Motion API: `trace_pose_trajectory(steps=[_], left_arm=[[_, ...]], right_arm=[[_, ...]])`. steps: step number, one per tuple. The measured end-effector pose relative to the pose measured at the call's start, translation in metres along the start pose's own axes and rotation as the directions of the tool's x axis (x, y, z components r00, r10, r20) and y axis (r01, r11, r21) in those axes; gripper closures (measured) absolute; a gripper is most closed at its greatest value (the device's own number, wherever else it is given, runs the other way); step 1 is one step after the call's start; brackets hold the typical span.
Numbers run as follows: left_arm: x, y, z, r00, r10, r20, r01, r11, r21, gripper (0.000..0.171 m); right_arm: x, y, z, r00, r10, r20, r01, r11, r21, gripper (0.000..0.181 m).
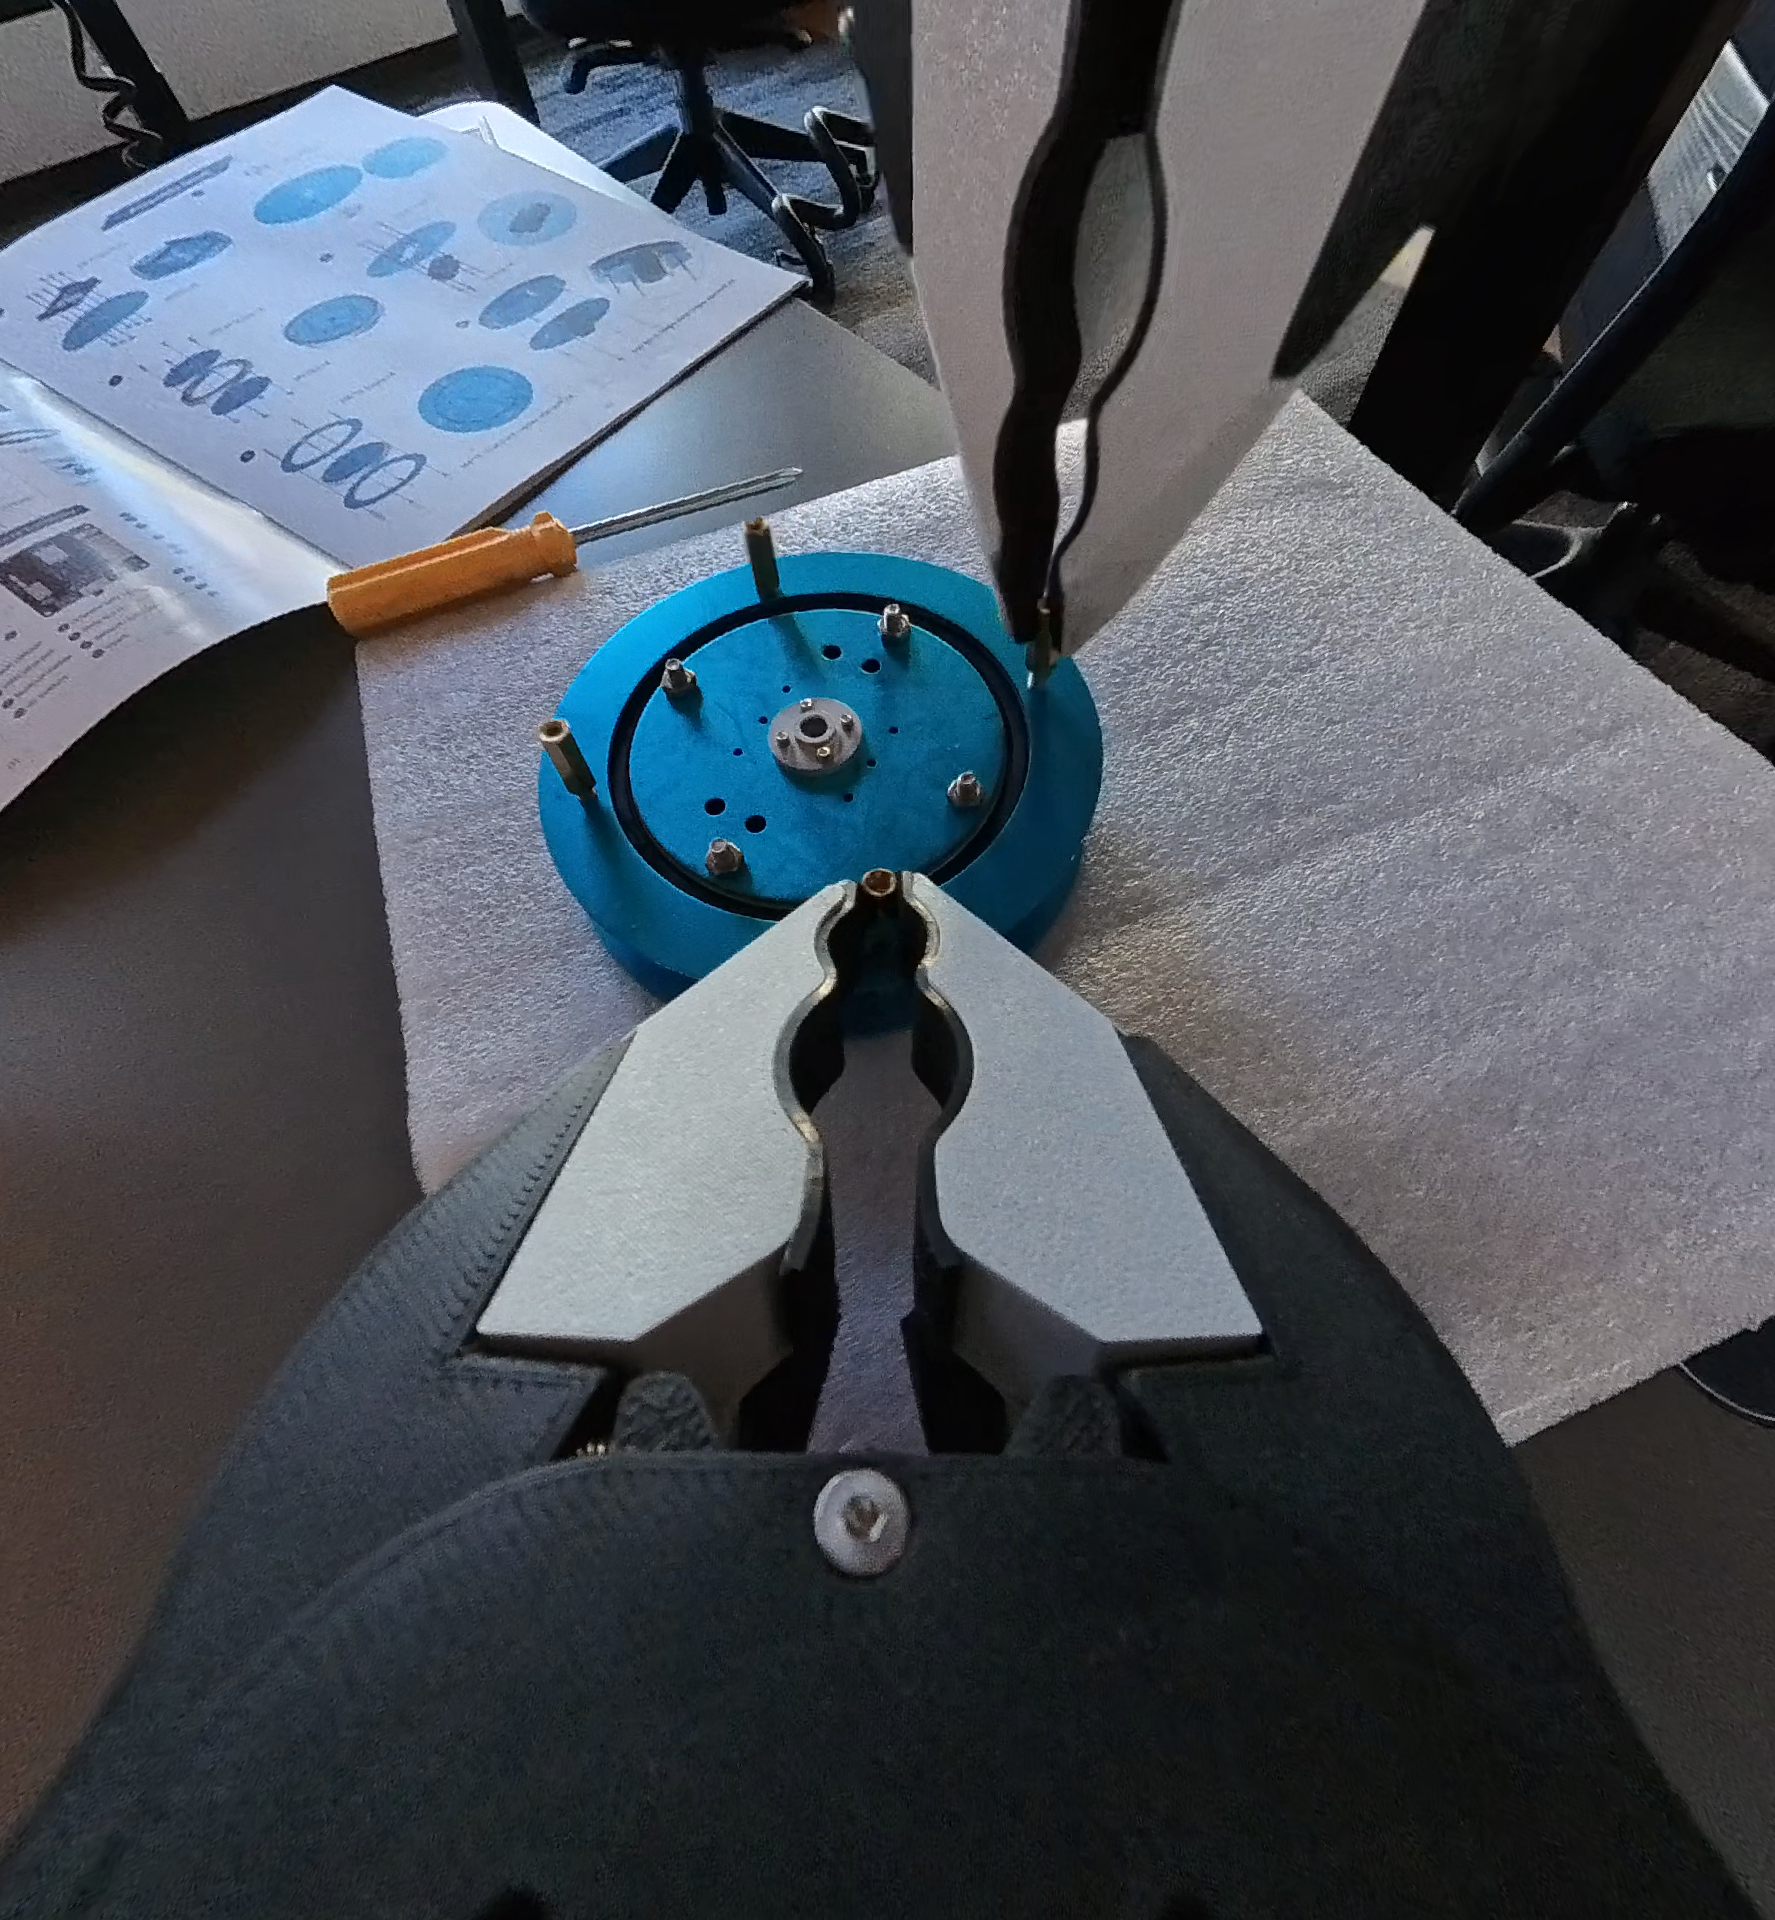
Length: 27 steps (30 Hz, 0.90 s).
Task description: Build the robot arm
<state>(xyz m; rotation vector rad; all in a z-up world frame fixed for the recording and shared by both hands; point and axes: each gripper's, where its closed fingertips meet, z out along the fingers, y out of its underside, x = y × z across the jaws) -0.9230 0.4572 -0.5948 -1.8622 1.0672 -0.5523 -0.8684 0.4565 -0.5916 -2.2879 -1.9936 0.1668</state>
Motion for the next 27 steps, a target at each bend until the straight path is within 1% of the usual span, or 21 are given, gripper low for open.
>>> trace_pose_trajectory(steps=[1,2,3,4,6,8,9,10,11,12,14,15,16,19,22,24,27], left_arm=[[0.000,0.000,0.000,1.000,0.003,0.004,-0.003,1.000,0.000,0.168],[0.001,0.000,0.000,1.000,0.003,0.008,-0.003,1.000,0.000,0.168],[0.001,0.000,0.001,1.000,0.002,0.012,-0.002,1.000,-0.001,0.168],[0.001,0.000,0.001,1.000,0.001,0.016,-0.001,1.000,-0.001,0.168],[0.000,0.000,0.001,1.000,0.001,0.020,-0.001,1.000,-0.002,0.168],[0.000,0.000,0.001,1.000,0.001,0.021,-0.001,1.000,-0.002,0.168],[0.000,0.000,0.001,1.000,0.003,0.022,-0.003,1.000,-0.003,0.168],[0.000,0.000,0.001,1.000,0.006,0.025,-0.006,1.000,-0.003,0.168],[0.000,0.000,0.001,1.000,0.009,0.027,-0.009,1.000,-0.003,0.168],[0.000,0.000,0.001,1.000,0.012,0.029,-0.011,1.000,-0.003,0.168],[0.000,0.000,0.001,0.999,0.011,0.030,-0.011,1.000,-0.003,0.168],[0.000,0.000,0.001,0.999,0.010,0.030,-0.010,1.000,-0.002,0.168],[0.000,0.000,0.001,0.999,0.010,0.031,-0.010,1.000,-0.002,0.168],[0.000,0.000,0.001,0.999,0.014,0.034,-0.014,1.000,-0.003,0.168],[0.000,0.000,0.001,0.999,0.011,0.032,-0.011,1.000,-0.002,0.168],[0.000,0.000,0.001,1.000,0.008,0.030,-0.008,1.000,-0.002,0.168],[0.001,0.000,0.001,1.000,0.010,0.030,-0.010,1.000,-0.002,0.168]], right_arm=[[0.000,0.000,0.000,0.992,0.124,-0.003,-0.124,0.992,0.008,0.176],[0.000,0.001,0.000,0.968,0.250,-0.001,-0.249,0.968,0.026,0.176],[0.000,0.001,0.000,0.929,0.370,0.007,-0.370,0.928,0.053,0.176],[0.000,0.000,0.000,0.894,0.447,0.022,-0.447,0.891,0.077,0.176],[0.001,-0.001,0.001,0.875,0.483,0.030,-0.483,0.868,0.115,0.176],[0.001,-0.001,0.000,0.913,0.407,0.018,-0.406,0.906,0.121,0.175],[0.000,-0.004,-0.002,0.941,0.337,0.029,-0.338,0.933,0.125,0.169],[-0.005,-0.009,-0.006,0.969,0.243,0.052,-0.248,0.959,0.137,0.164],[-0.010,-0.013,-0.011,0.990,0.123,0.070,-0.133,0.979,0.152,0.163],[-0.011,-0.015,-0.014,0.999,-0.002,0.055,-0.007,0.986,0.166,0.160],[-0.006,-0.011,-0.017,0.973,-0.229,-0.029,0.231,0.963,0.136,0.159],[0.001,-0.008,-0.016,0.952,-0.296,-0.083,0.303,0.948,0.094,0.159],[0.004,-0.005,-0.015,0.937,-0.337,-0.093,0.343,0.937,0.060,0.161],[0.000,-0.009,-0.014,0.928,-0.368,-0.061,0.372,0.926,0.072,0.169],[0.002,-0.004,-0.010,0.912,-0.406,-0.060,0.407,0.913,0.011,0.167],[0.000,-0.005,-0.008,0.907,-0.418,-0.055,0.419,0.908,0.002,0.168],[0.002,-0.001,-0.004,0.908,-0.414,-0.057,0.413,0.910,-0.038,0.175]])
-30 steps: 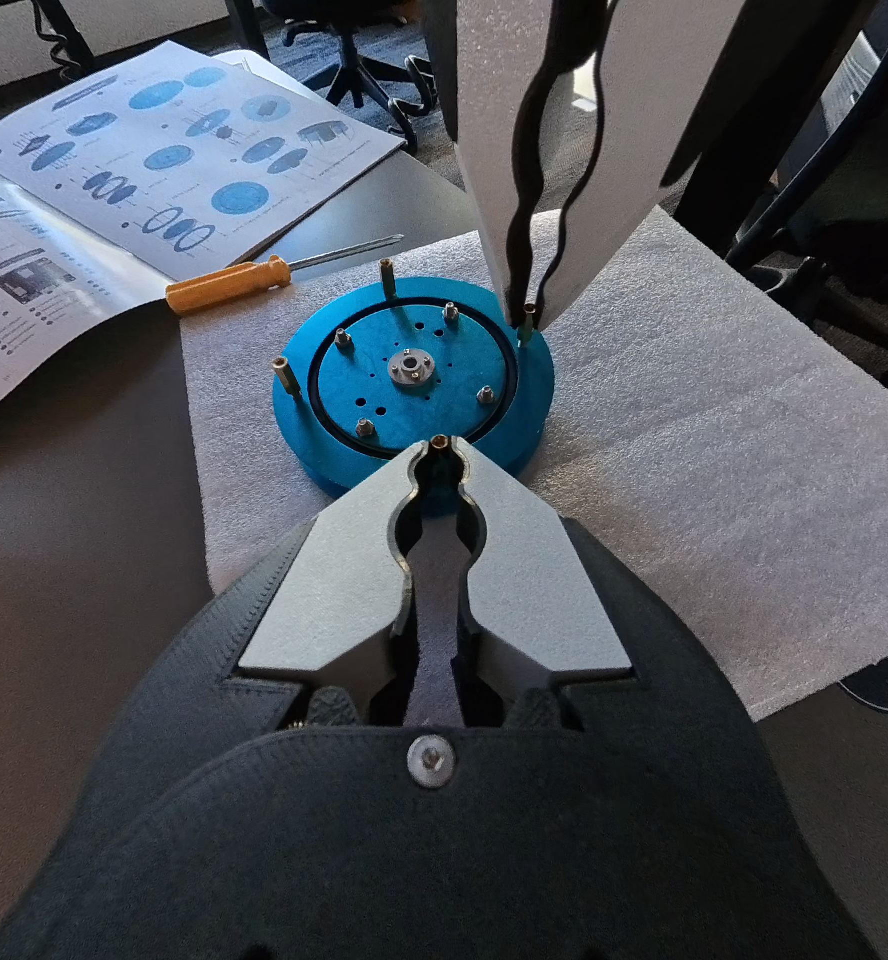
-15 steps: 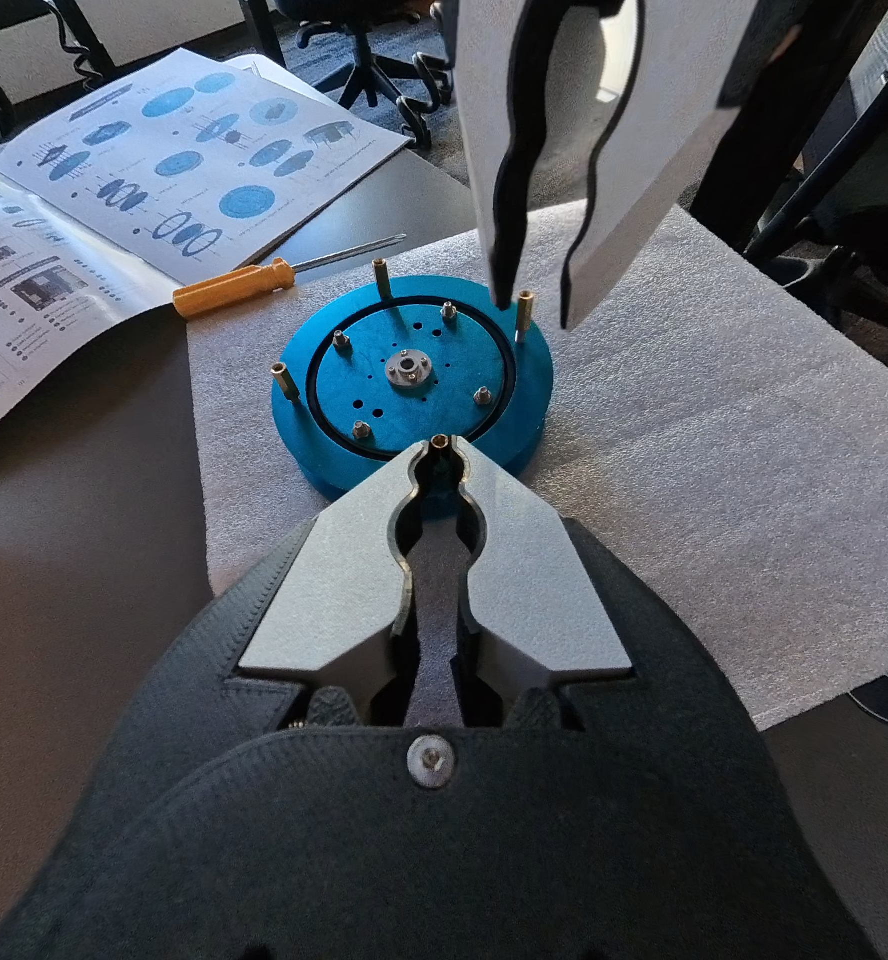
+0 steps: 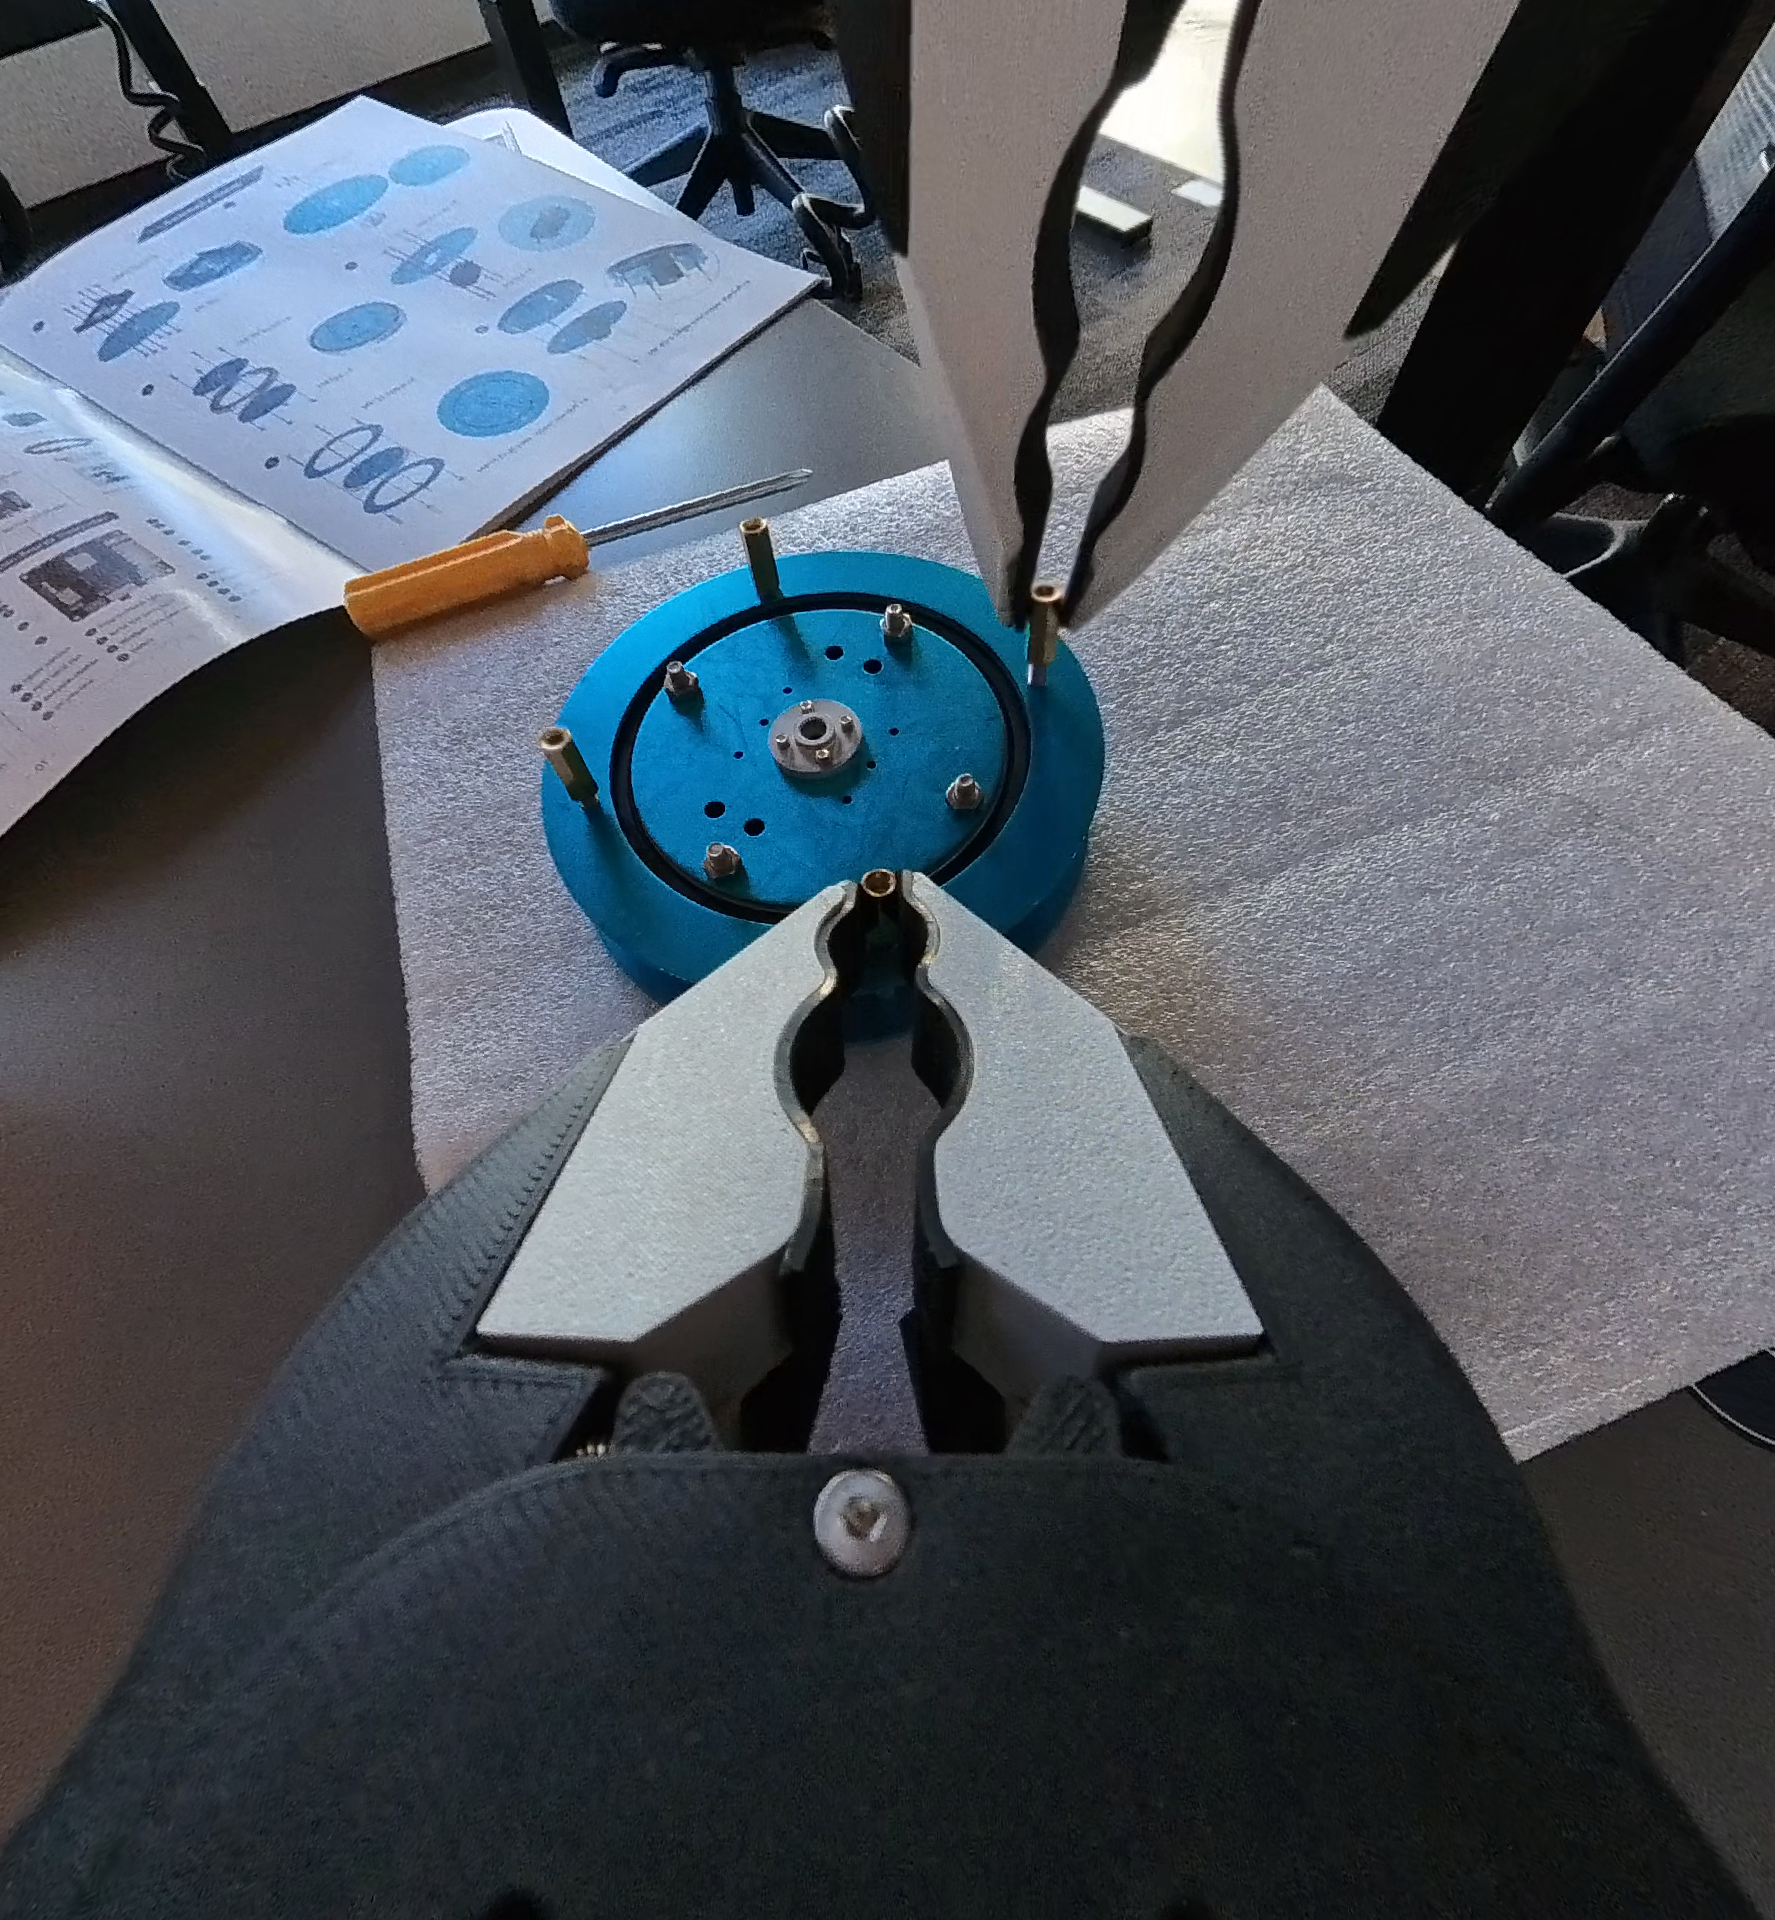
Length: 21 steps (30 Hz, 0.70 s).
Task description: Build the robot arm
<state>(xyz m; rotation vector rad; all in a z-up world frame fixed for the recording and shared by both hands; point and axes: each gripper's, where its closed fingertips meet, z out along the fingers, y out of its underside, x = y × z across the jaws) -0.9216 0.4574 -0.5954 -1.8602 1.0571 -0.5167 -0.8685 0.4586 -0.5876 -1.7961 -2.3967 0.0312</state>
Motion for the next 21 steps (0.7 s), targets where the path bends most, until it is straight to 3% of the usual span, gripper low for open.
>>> trace_pose_trajectory(steps=[3,5,6,8,10,11,13,15,17,19,21], left_arm=[[0.000,0.000,0.000,1.000,0.004,0.000,-0.004,1.000,0.000,0.168],[0.001,0.000,0.000,1.000,0.004,0.000,-0.004,1.000,0.000,0.168],[0.000,0.000,0.000,1.000,0.004,-0.001,-0.004,1.000,0.000,0.168],[0.001,0.000,0.000,1.000,0.004,-0.003,-0.004,1.000,0.000,0.168],[0.001,0.000,0.000,1.000,0.006,-0.001,-0.006,1.000,0.000,0.168],[0.001,0.000,0.000,1.000,0.006,-0.001,-0.006,1.000,0.000,0.168],[0.001,0.000,0.000,1.000,0.003,-0.002,-0.003,1.000,0.000,0.168],[0.001,0.000,0.000,1.000,0.002,-0.004,-0.002,1.000,0.000,0.168],[0.001,0.000,0.000,1.000,0.000,-0.006,0.000,1.000,0.000,0.168],[0.001,0.000,0.000,1.000,0.000,-0.006,0.000,1.000,0.000,0.168],[0.001,0.000,0.000,1.000,0.003,-0.003,-0.003,1.000,0.000,0.167]], right_arm=[[-0.001,-0.001,0.001,0.995,0.100,0.020,-0.100,0.995,-0.006,0.176],[-0.001,0.000,0.002,0.959,0.281,0.039,-0.280,0.960,-0.024,0.176],[-0.001,0.000,0.002,0.912,0.407,0.051,-0.406,0.913,-0.029,0.176],[-0.002,0.001,0.002,0.739,0.670,0.074,-0.670,0.742,-0.032,0.176],[-0.001,0.000,0.002,0.596,0.797,0.099,-0.801,0.598,0.008,0.176],[-0.001,0.000,0.002,0.585,0.804,0.104,-0.810,0.586,0.029,0.176],[-0.001,-0.002,0.003,0.638,0.760,0.123,-0.770,0.636,0.063,0.171],[-0.007,-0.010,0.001,0.773,0.611,0.172,-0.630,0.772,0.086,0.155],[-0.007,-0.006,0.001,0.915,0.389,0.109,-0.399,0.912,0.095,0.155],[0.001,-0.001,0.001,0.976,0.216,-0.010,-0.214,0.972,0.097,0.158],[0.004,0.001,0.003,0.988,0.149,-0.046,-0.145,0.986,0.081,0.168]])
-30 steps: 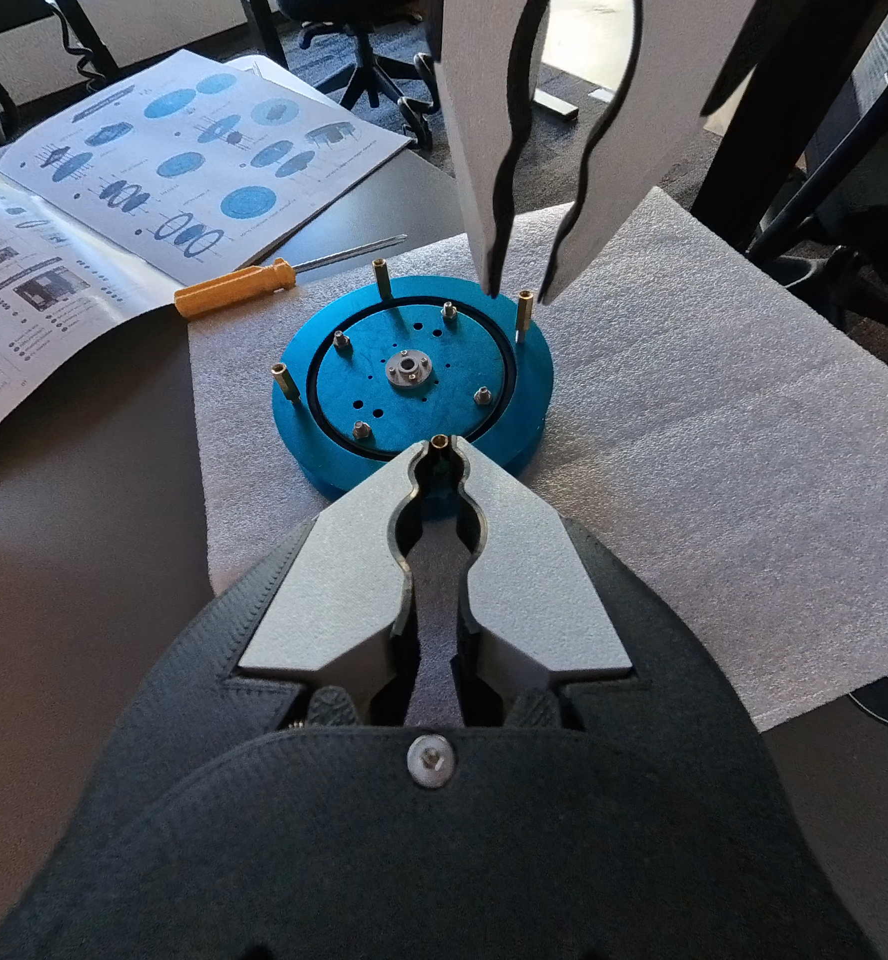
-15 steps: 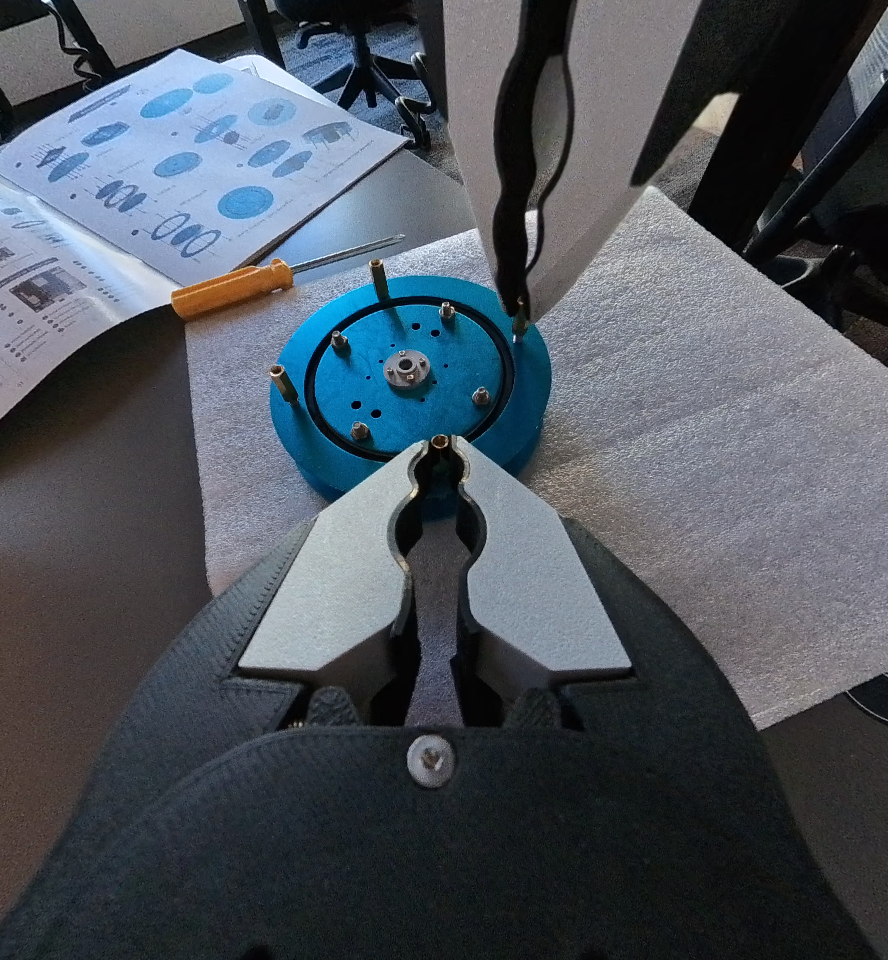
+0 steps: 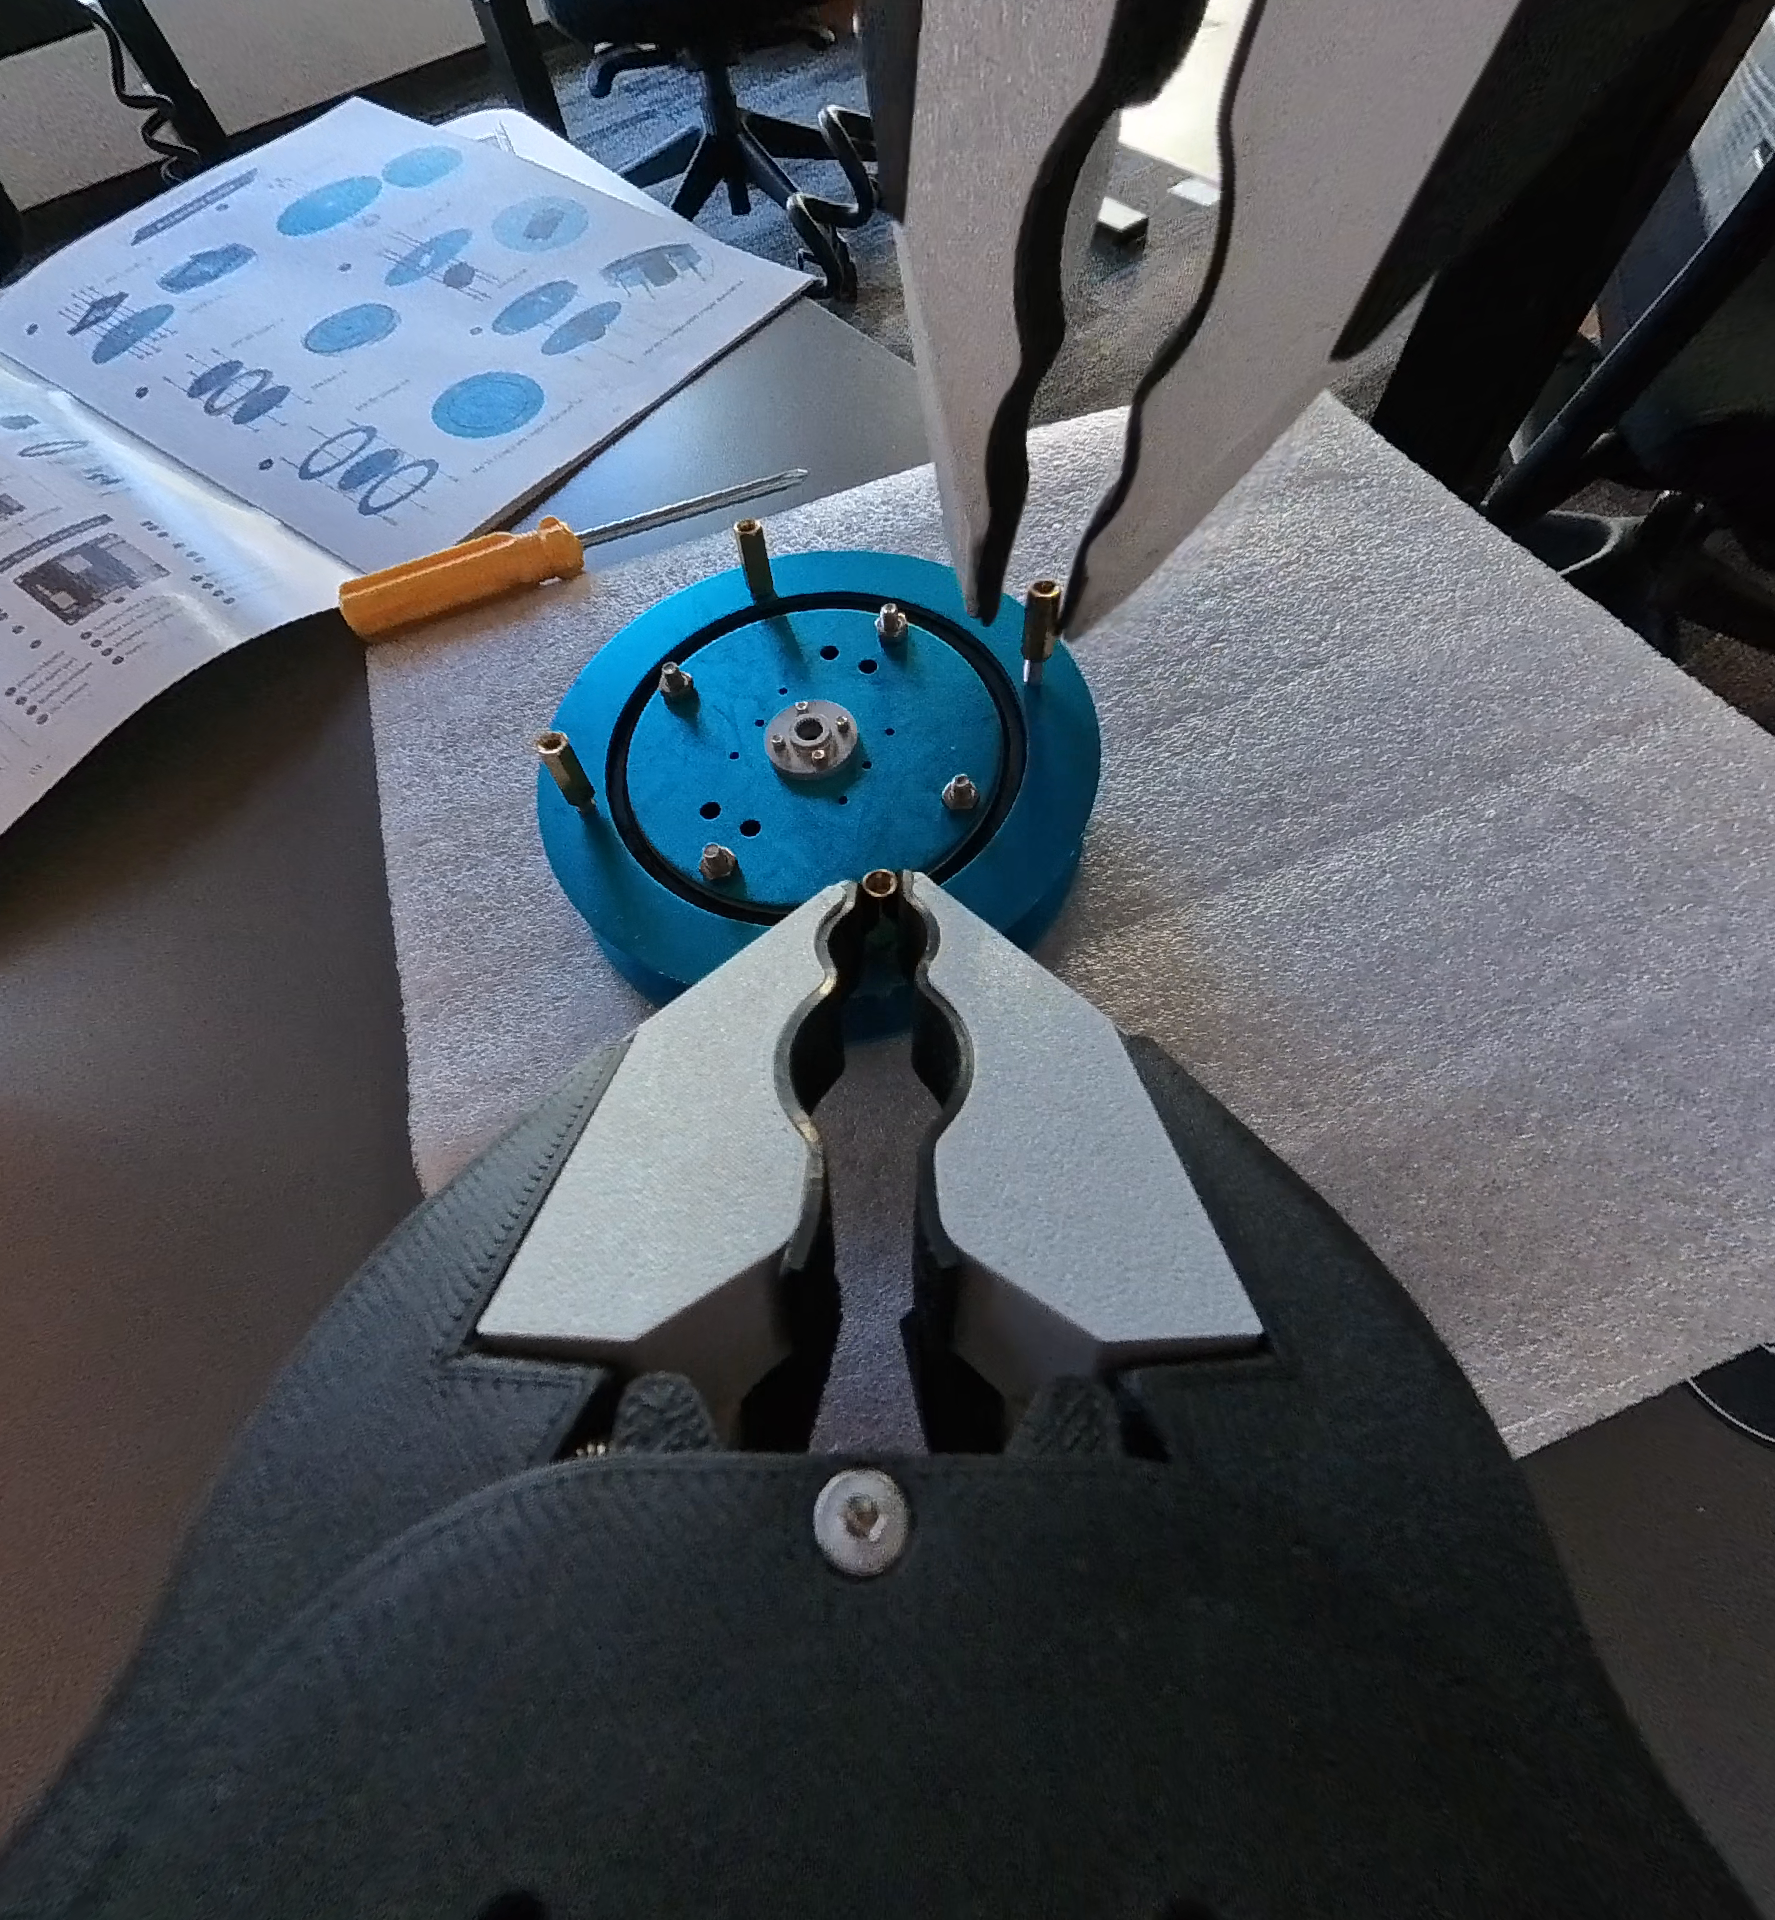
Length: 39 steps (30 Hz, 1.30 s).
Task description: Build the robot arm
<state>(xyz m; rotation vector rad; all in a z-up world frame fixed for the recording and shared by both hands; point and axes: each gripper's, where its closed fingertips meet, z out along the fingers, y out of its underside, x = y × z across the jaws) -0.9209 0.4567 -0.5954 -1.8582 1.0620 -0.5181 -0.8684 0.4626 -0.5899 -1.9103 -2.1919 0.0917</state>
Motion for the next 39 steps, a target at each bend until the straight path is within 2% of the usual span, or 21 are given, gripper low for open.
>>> trace_pose_trajectory(steps=[4,6,7,9,10,11,13,16,18,22,27,28,30,31,33,34,35,37,39], left_arm=[[0.0000,0.0000,0.0000,1.000,-0.001,-0.001,0.001,1.000,0.000,0.168],[0.0002,0.0000,0.0001,1.000,-0.001,-0.003,0.001,1.000,0.000,0.168],[0.0006,0.0000,0.0001,1.000,0.000,-0.005,0.000,1.000,0.000,0.168],[0.0009,0.0000,0.0001,1.000,0.004,-0.005,-0.004,1.000,0.000,0.168],[0.0008,0.0001,0.0000,1.000,0.005,-0.003,-0.005,1.000,-0.001,0.168],[0.0006,0.0002,-0.0001,1.000,0.004,-0.002,-0.004,1.000,-0.001,0.168],[0.0008,0.0002,0.0000,1.000,0.003,-0.004,-0.003,1.000,0.000,0.168],[0.0008,0.0000,0.0000,1.000,0.001,-0.006,-0.001,1.000,0.000,0.168],[0.0008,0.0001,-0.0001,1.000,0.000,-0.006,0.000,1.000,0.000,0.167],[0.0007,0.0001,0.0000,1.000,-0.003,-0.009,0.003,1.000,0.000,0.168],[0.0007,0.0002,-0.0001,1.000,-0.003,-0.009,0.003,1.000,-0.001,0.168],[0.0007,0.0003,0.0000,1.000,-0.003,-0.008,0.003,1.000,-0.001,0.168],[0.0004,0.0003,-0.0001,1.000,-0.002,-0.005,0.002,1.000,-0.001,0.168],[0.0005,0.0003,0.0000,1.000,0.000,-0.004,0.000,1.000,-0.001,0.168],[0.0008,0.0003,0.0000,1.000,0.007,0.000,-0.007,1.000,-0.001,0.168],[0.0007,0.0004,0.0001,1.000,0.009,0.002,-0.009,1.000,-0.001,0.168],[0.0007,0.0004,0.0001,1.000,0.010,0.002,-0.010,1.000,-0.001,0.168],[0.0007,0.0003,0.0000,1.000,0.006,-0.001,-0.006,1.000,-0.001,0.168],[0.0007,0.0003,0.0000,1.000,0.002,-0.005,-0.002,1.000,-0.001,0.168]], right_arm=[[-0.0046,0.0018,0.0020,0.997,0.062,0.049,-0.061,0.998,-0.022,0.176],[-0.0039,0.0037,0.0030,0.972,0.228,0.051,-0.226,0.973,-0.048,0.176],[-0.0040,0.0045,0.0030,0.933,0.355,0.049,-0.352,0.934,-0.063,0.176],[-0.0063,0.0048,0.0032,0.789,0.613,0.044,-0.610,0.790,-0.054,0.176],[-0.0075,0.0032,0.0034,0.715,0.697,0.058,-0.696,0.717,-0.030,0.176],[-0.0080,0.0029,0.0037,0.695,0.716,0.068,-0.717,0.697,-0.013,0.176],[-0.0071,0.0038,0.0038,0.740,0.669,0.069,-0.670,0.742,0.003,0.176],[-0.0027,-0.0014,-0.0005,0.859,0.508,0.066,-0.512,0.858,0.053,0.162],[0.0003,-0.0039,-0.0050,0.923,0.383,0.038,-0.385,0.919,0.085,0.169],[-0.0062,0.0003,-0.0044,0.970,0.239,0.053,-0.240,0.970,0.028,0.174],[-0.0052,0.0014,-0.0001,0.990,0.139,0.027,-0.139,0.990,-0.004,0.176],[-0.0061,0.0014,0.0004,0.986,0.164,0.031,-0.164,0.986,-0.011,0.176],[-0.0062,0.0012,0.0006,0.953,0.302,0.040,-0.301,0.953,-0.021,0.177],[-0.0059,0.0023,0.0009,0.908,0.416,0.044,-0.415,0.909,-0.027,0.176],[-0.0067,0.0024,0.0005,0.756,0.652,0.066,-0.652,0.758,-0.011,0.176],[-0.0073,0.0019,0.0010,0.696,0.714,0.079,-0.716,0.698,0.009,0.176],[-0.0073,0.0021,0.0011,0.679,0.730,0.078,-0.733,0.679,0.028,0.176],[-0.0076,0.0021,0.0006,0.706,0.705,0.068,-0.708,0.704,0.057,0.175],[-0.0089,-0.0018,-0.0013,0.784,0.616,0.082,-0.621,0.780,0.079,0.163]])
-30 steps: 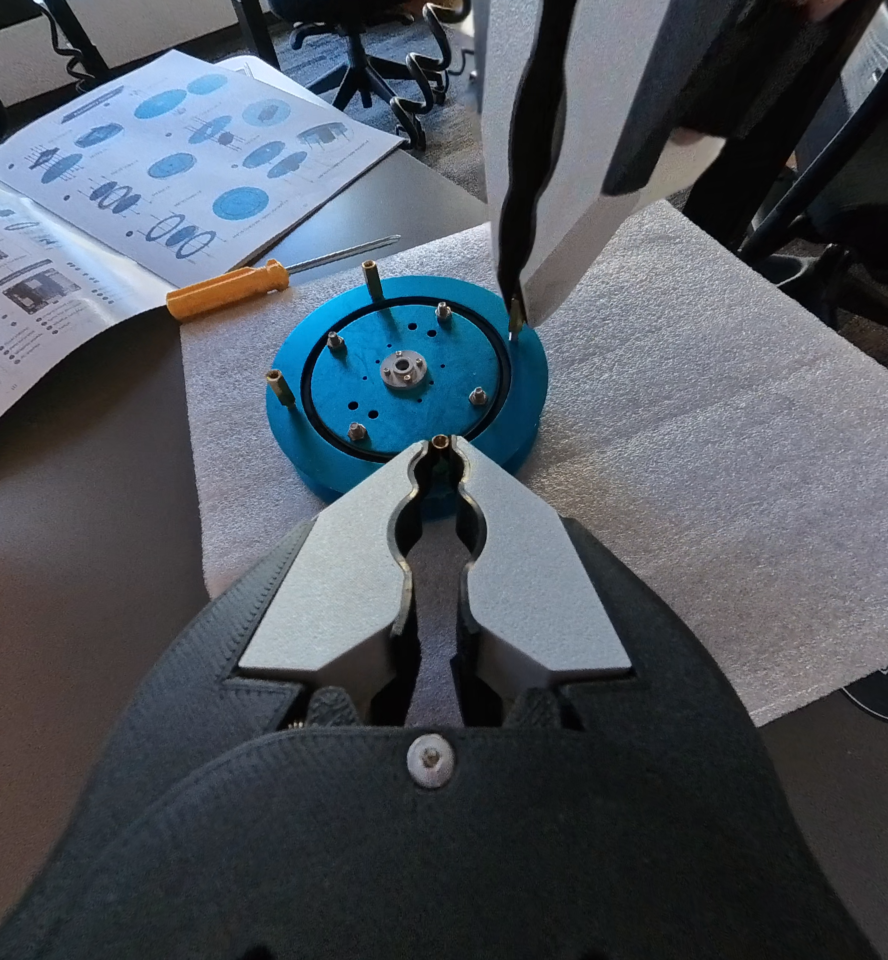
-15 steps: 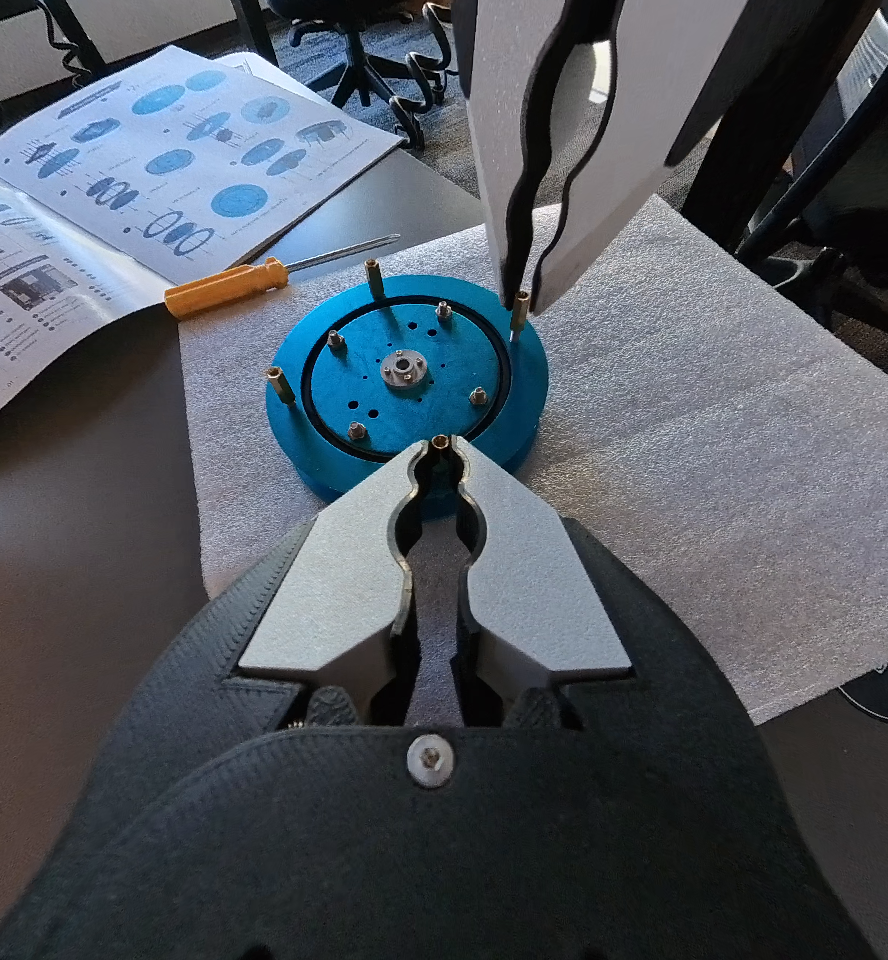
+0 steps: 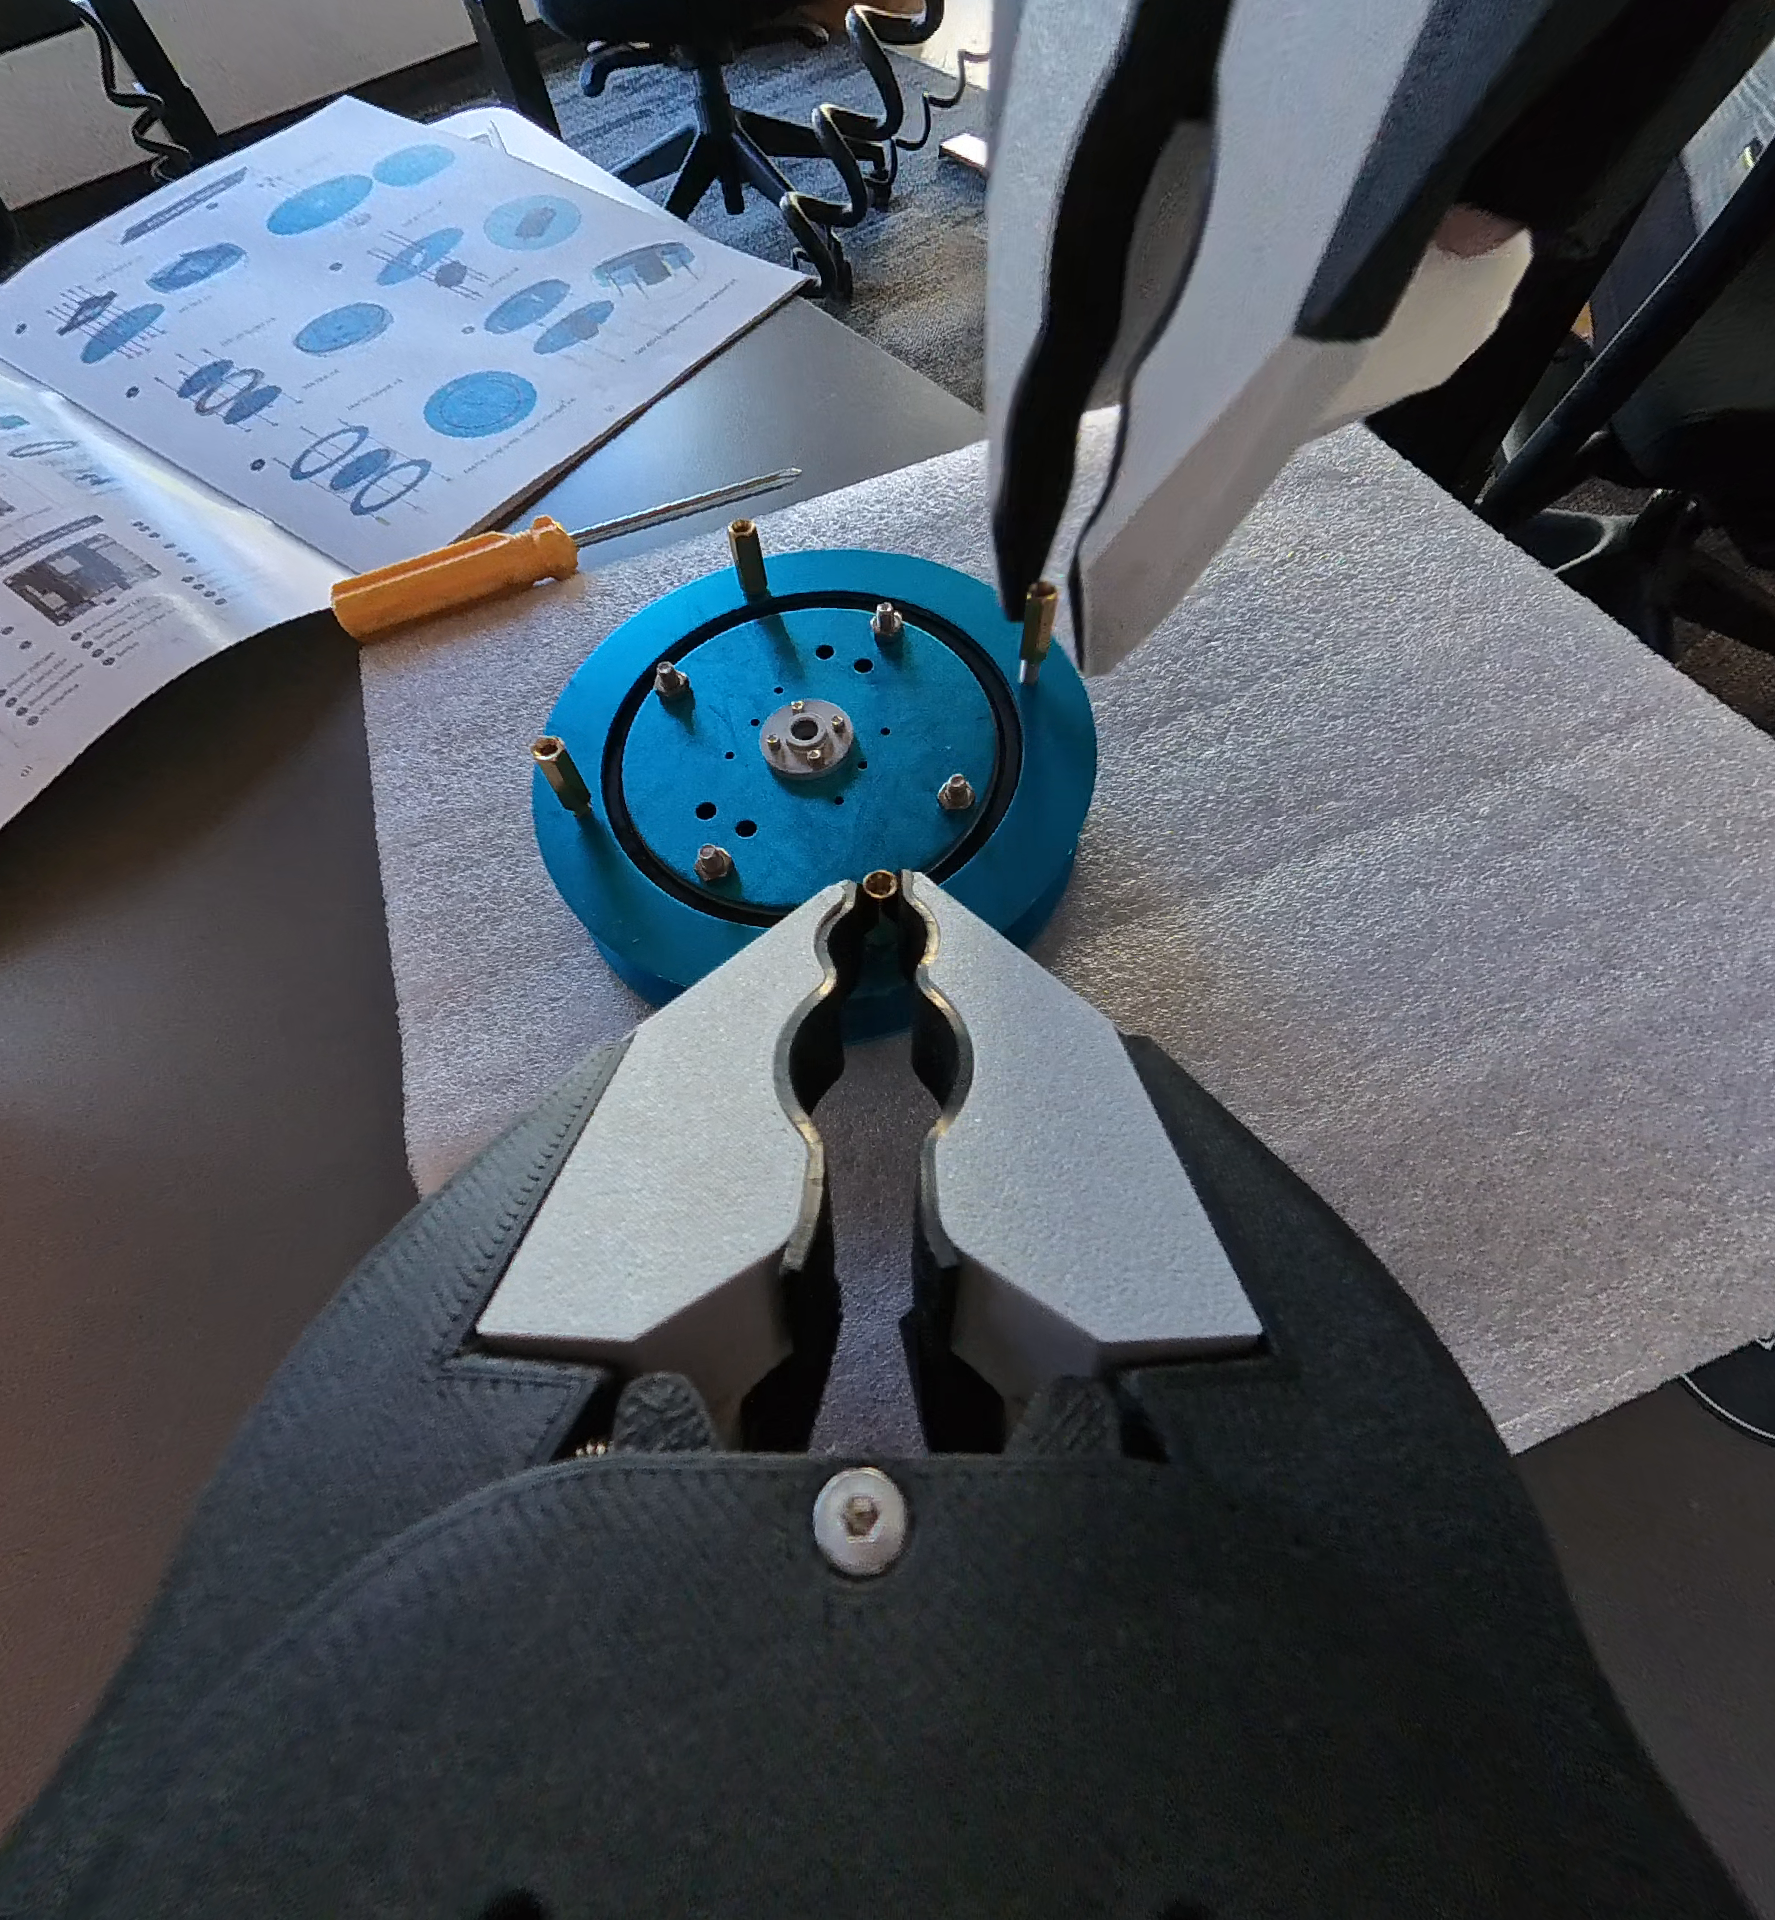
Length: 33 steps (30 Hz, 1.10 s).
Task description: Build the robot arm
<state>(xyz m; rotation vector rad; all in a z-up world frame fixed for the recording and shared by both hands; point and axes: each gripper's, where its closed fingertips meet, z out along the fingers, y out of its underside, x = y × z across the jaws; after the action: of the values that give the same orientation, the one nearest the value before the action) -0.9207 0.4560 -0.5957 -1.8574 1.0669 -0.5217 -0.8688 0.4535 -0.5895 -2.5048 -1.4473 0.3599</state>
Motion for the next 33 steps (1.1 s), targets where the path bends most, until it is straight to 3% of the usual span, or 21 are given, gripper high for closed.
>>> trace_pose_trajectory(steps=[2,4,7,10,12,14,16,18,21,24,26,33], left_arm=[[0.0001,0.0000,0.0001,1.000,-0.002,-0.002,0.002,1.000,0.000,0.168],[0.0000,0.0000,0.0000,1.000,-0.004,-0.004,0.004,1.000,0.000,0.168],[0.0000,0.0001,0.0001,1.000,-0.002,-0.002,0.002,1.000,0.000,0.168],[-0.0003,0.0001,0.0001,1.000,-0.002,0.000,0.002,1.000,0.000,0.168],[-0.0001,0.0001,0.0001,1.000,0.003,0.002,-0.003,1.000,0.000,0.168],[0.0005,0.0001,0.0002,1.000,0.009,0.004,-0.009,1.000,0.000,0.168],[0.0003,0.0002,0.0002,1.000,0.008,0.005,-0.008,1.000,-0.001,0.168],[0.0001,0.0001,0.0002,1.000,0.002,0.000,-0.002,1.000,0.000,0.168],[0.0003,0.0001,0.0003,1.000,-0.008,-0.010,0.008,1.000,0.000,0.168],[0.0003,0.0000,0.0003,1.000,-0.006,-0.009,0.006,1.000,0.000,0.168],[0.0003,0.0000,0.0004,1.000,-0.005,-0.008,0.005,1.000,0.000,0.168],[0.0001,0.0001,0.0005,1.000,-0.006,-0.007,0.006,1.000,-0.001,0.168]], right_arm=[[-0.0064,-0.0023,-0.0012,0.981,-0.193,0.026,0.193,0.981,0.004,0.159],[-0.0031,-0.0014,-0.0017,0.924,-0.383,-0.016,0.383,0.924,-0.023,0.166],[0.0012,-0.0036,-0.0005,0.865,-0.499,-0.052,0.495,0.866,-0.073,0.176],[0.0009,-0.0036,0.0008,0.913,-0.407,-0.025,0.403,0.911,-0.088,0.176],[0.0023,-0.0040,0.0006,0.974,-0.222,-0.044,0.218,0.973,-0.082,0.176],[0.0030,-0.0029,0.0010,0.996,0.057,-0.066,-0.060,0.998,-0.035,0.176],[0.0017,-0.0024,0.0023,0.986,0.146,-0.075,-0.145,0.989,0.020,0.176],[0.0020,-0.0034,0.0019,0.991,0.083,-0.103,-0.080,0.996,0.032,0.175],[-0.0049,-0.0061,0.0017,0.986,-0.155,-0.052,0.156,0.988,0.005,0.166],[-0.0013,-0.0050,0.0006,0.909,-0.411,-0.060,0.410,0.911,-0.030,0.164],[-0.0002,-0.0008,0.0019,0.865,-0.499,-0.046,0.495,0.865,-0.076,0.170],[0.0008,-0.0033,0.0062,0.909,-0.416,-0.017,0.413,0.907,-0.085,0.176]])
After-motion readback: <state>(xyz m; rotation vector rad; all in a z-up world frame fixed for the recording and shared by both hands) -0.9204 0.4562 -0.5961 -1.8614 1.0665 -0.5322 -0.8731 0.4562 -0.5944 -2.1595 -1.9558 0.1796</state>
